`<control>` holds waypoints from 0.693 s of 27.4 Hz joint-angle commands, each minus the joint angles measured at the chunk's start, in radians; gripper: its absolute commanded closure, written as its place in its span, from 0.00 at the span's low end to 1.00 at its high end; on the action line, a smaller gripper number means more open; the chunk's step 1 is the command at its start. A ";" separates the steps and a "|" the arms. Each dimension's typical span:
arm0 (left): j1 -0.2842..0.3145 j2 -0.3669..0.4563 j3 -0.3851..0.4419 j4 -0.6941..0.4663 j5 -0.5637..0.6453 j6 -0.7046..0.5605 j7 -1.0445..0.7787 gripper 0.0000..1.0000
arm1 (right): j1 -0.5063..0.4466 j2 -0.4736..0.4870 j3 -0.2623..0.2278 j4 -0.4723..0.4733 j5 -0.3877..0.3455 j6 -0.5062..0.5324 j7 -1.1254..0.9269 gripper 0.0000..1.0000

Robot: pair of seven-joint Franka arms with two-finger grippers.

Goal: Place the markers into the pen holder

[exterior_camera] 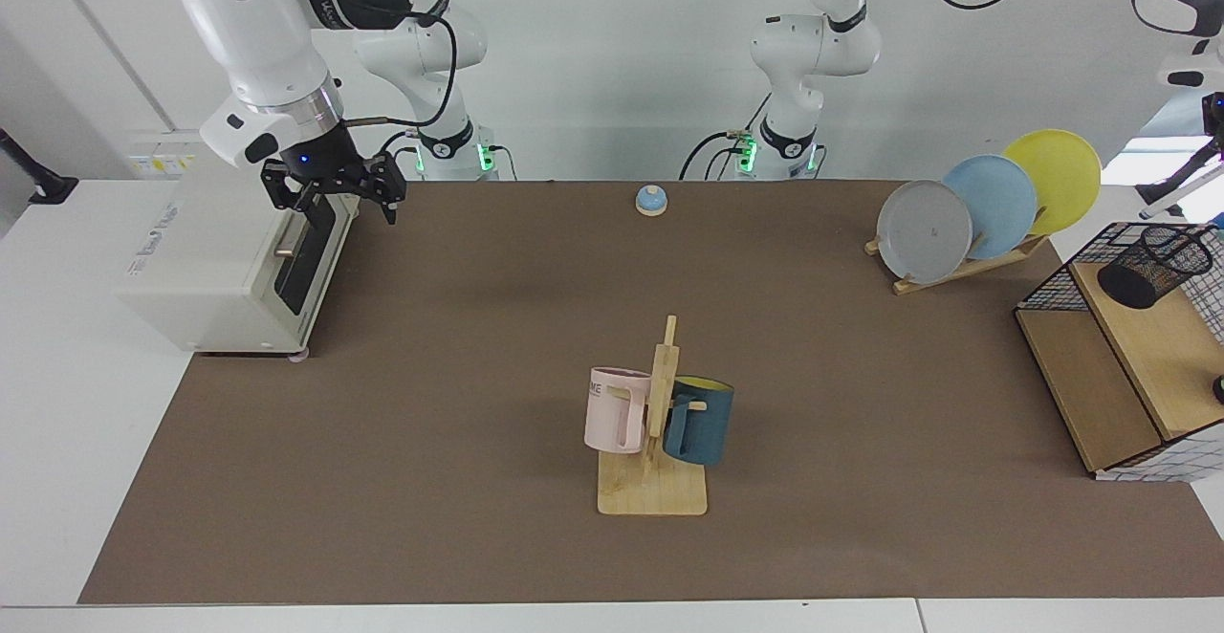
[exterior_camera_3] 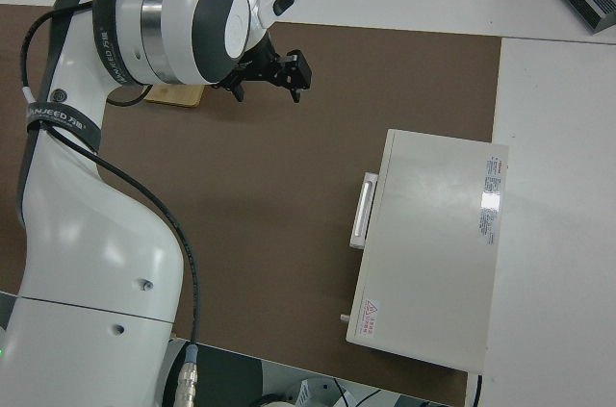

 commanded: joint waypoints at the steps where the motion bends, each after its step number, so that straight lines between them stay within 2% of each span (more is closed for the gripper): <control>1: 0.007 0.008 0.001 -0.004 0.020 0.097 0.060 1.00 | -0.020 -0.025 0.012 -0.034 0.007 0.028 0.007 0.00; 6: 0.019 0.029 0.001 -0.007 0.020 0.188 0.106 1.00 | -0.021 -0.025 0.012 -0.034 0.007 0.028 0.007 0.00; 13: 0.039 0.075 0.004 -0.015 0.017 0.200 0.120 1.00 | -0.055 -0.025 0.012 -0.034 0.008 0.028 0.003 0.00; 19: 0.033 0.077 0.003 -0.049 0.005 0.205 0.113 1.00 | -0.044 -0.025 0.012 -0.034 0.010 0.028 0.009 0.00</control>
